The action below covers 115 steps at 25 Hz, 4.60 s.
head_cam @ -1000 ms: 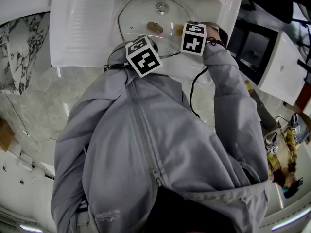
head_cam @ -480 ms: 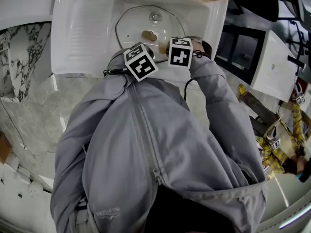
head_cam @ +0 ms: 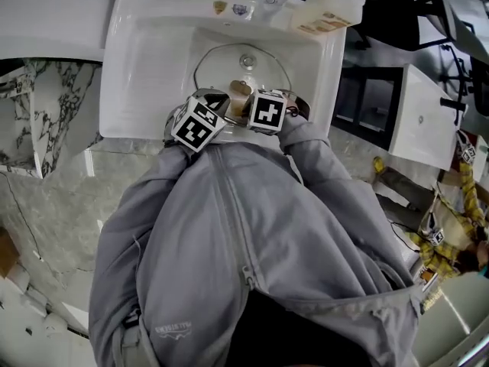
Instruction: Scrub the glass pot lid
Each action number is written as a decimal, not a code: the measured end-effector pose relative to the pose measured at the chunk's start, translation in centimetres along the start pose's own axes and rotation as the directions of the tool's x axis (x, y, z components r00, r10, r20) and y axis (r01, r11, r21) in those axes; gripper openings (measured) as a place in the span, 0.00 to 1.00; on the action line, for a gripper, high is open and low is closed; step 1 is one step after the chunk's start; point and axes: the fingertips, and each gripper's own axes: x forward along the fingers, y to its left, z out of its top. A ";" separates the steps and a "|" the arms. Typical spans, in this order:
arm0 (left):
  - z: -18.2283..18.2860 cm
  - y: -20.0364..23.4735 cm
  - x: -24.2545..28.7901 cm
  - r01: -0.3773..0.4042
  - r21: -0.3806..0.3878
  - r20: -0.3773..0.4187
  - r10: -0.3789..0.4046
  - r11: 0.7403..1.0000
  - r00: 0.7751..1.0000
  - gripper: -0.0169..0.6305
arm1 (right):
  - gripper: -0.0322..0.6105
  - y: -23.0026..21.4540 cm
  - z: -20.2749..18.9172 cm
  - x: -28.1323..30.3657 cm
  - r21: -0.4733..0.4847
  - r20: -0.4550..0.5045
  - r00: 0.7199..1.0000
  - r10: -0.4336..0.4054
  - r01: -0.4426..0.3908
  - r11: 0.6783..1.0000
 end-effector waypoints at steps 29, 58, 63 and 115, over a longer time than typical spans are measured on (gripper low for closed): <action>18.1 -3.4 -9.0 -0.102 0.135 0.686 -0.019 0.986 0.727 0.04 | 0.10 -0.3 -3.5 -25.6 0.812 0.357 -0.104 -0.928 0.527 0.253; 5.4 -12.3 14.4 0.112 0.386 -0.210 -0.031 0.916 0.977 0.48 | 0.10 4.5 -15.5 -22.6 0.932 0.102 -0.125 -0.987 0.360 0.051; 4.5 -11.3 15.1 0.075 0.382 -0.268 0.033 0.921 0.963 0.48 | 0.10 4.4 -15.8 -22.7 0.931 0.115 -0.131 -0.985 0.359 0.061; 5.0 -1.7 1.2 0.058 0.812 -0.213 0.203 0.581 0.956 0.05 | 0.10 0.9 -7.6 -26.8 0.905 0.299 -0.216 -0.930 0.373 0.204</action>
